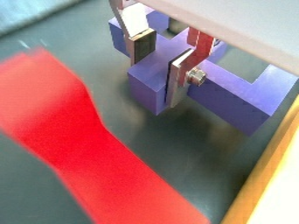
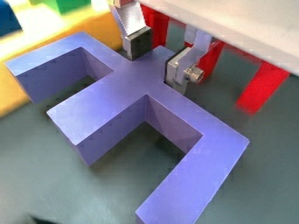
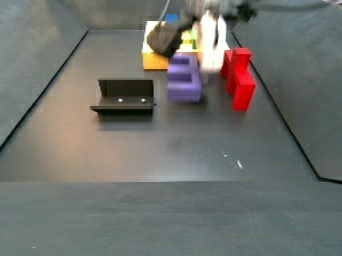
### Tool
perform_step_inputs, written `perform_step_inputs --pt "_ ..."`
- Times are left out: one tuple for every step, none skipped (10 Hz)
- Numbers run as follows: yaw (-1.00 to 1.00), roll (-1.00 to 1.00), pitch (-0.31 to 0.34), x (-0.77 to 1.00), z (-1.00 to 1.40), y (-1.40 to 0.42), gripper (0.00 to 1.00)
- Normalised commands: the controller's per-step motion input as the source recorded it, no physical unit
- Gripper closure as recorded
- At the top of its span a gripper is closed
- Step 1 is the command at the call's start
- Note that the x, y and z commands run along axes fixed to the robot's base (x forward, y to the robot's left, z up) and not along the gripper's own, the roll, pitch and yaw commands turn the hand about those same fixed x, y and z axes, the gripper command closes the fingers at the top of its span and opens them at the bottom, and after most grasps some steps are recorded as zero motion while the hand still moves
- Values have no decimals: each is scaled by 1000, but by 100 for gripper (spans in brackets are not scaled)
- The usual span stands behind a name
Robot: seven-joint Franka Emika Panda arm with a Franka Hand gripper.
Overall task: Pick up the purple object. Move up. Place the purple object on the fixture. Regrasp the purple object. Move to above the board. Insert the purple object.
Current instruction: Move up, then place the purple object on the fixture.
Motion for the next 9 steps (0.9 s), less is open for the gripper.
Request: perform_step_inputs --pt "-5 -45 59 -12 296 -5 100" --pt "0 57 0 40 0 0 100" --pt "0 89 283 614 191 20 100" --pt "89 0 426 860 371 169 100" --pt "131 0 500 783 437 129 100" --pt "163 -66 457 740 429 109 100" --pt "197 -151 403 731 314 37 100" --pt "257 -226 329 703 154 0 100" --pt "289 -286 243 686 63 0 100"
